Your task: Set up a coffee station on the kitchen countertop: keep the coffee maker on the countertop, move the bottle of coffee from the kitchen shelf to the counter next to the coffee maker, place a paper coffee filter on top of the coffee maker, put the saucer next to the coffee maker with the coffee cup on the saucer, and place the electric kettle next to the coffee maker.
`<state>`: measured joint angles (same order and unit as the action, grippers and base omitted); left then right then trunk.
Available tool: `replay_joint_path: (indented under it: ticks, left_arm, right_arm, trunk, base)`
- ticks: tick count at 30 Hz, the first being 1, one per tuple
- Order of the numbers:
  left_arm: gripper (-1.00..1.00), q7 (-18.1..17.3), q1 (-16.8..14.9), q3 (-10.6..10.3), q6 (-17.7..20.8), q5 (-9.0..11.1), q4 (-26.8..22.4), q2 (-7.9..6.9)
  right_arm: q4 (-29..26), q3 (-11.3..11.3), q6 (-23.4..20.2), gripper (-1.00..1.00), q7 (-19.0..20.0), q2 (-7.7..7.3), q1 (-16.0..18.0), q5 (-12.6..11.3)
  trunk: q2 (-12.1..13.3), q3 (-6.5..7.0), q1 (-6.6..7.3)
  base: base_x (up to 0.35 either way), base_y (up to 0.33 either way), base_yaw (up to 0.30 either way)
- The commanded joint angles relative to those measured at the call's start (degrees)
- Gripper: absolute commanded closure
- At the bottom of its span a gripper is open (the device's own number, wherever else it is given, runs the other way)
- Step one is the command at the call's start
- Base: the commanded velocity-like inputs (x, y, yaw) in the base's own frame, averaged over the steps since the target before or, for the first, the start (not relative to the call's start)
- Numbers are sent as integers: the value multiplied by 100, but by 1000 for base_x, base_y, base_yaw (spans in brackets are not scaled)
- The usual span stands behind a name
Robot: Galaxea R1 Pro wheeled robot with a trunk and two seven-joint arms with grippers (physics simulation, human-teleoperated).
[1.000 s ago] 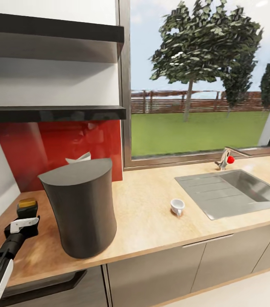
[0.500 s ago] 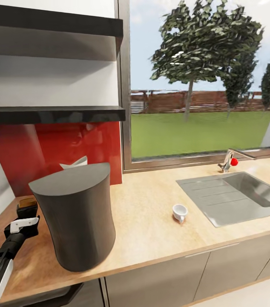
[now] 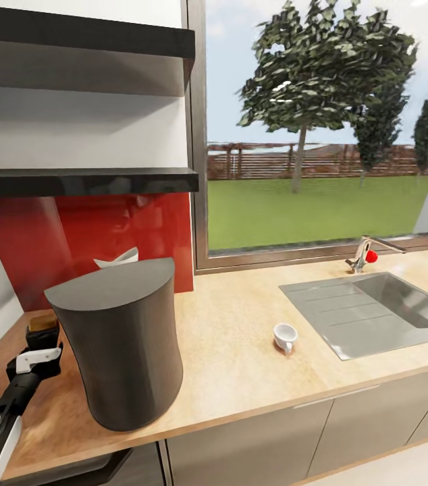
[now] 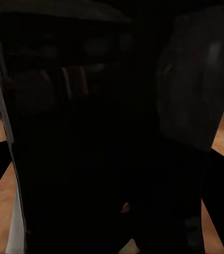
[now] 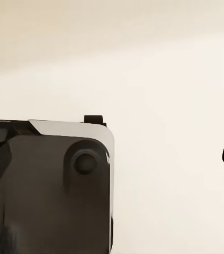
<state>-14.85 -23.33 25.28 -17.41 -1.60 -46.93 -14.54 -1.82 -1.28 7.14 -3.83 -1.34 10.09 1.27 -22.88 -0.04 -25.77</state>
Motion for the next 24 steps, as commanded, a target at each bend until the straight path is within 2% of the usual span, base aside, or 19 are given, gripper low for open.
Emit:
replay_joint_path:
  ticks: [1,6,24]
  left_arm:
    - [100,-45,-5,26,-93,-14,58,3]
    - [100,8,-5,26,-208,-21,149,-4]
    - [100,34,-5,13,-219,-15,184,3]
  right_arm:
    - [7,-12,16,-100,-19,1,2,13]
    - [7,-12,16,-100,-21,2,2,13]
    - [7,-12,16,-100,-21,3,2,6]
  trunk:
    - [-4,-2,-2]
    - [-4,-2,-2]
    - [-4,-26,-2]
  base:
    - [0,0,0]
    - [0,0,0]
    - [0,0,0]
